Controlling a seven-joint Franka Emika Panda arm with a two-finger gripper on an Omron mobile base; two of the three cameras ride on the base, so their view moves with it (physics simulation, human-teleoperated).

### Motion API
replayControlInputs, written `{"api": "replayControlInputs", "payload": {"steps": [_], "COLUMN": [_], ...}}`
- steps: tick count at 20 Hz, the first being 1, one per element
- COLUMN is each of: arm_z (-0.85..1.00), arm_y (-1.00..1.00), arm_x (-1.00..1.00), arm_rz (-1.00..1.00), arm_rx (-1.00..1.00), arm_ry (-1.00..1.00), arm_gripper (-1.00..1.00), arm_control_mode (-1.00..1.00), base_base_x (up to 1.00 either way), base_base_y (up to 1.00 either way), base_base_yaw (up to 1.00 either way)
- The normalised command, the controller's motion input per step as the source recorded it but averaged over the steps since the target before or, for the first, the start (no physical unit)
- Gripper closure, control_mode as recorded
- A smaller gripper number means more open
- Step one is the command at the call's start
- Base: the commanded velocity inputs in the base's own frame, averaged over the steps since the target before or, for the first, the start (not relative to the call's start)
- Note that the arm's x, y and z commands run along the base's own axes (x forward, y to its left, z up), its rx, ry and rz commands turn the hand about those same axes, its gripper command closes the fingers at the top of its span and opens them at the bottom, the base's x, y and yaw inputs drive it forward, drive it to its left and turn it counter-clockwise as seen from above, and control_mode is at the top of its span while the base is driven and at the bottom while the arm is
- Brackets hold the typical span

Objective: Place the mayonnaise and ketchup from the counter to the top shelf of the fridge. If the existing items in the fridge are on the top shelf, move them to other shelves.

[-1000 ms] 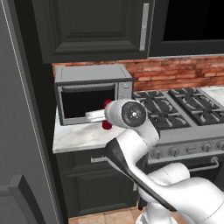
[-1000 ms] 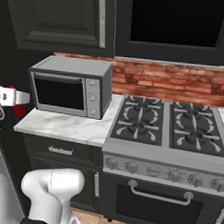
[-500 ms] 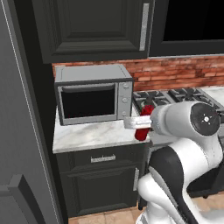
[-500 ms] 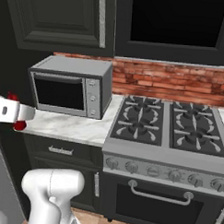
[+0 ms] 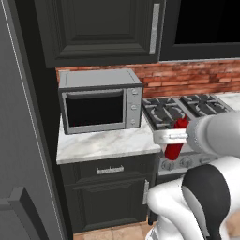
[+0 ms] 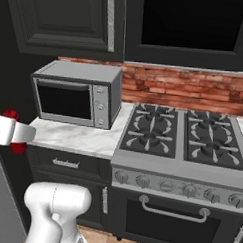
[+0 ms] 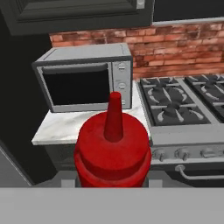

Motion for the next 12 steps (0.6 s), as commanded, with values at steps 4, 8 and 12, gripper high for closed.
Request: {"api": "replayControlInputs", "payload": {"steps": [4,8,12], "arm_z": [0.0,0.0,0.0], "arm_y": [0.0,0.0,0.0], "arm_x": [-0.03,-0.05,0.0], "arm_rz": [0.0,0.0,0.0], "arm_rx": [0.0,0.0,0.0], "arm_ry": [0.0,0.0,0.0], "arm_gripper": [1.0,1.0,1.0], "arm_control_mode": [-1.0,1.0,1.0], "base_base_x": [0.0,-0.43,-0.96], "base_base_y": [0.0,0.0,-0.13], "base_base_yaw": [0.0,0.12,0.35]}}
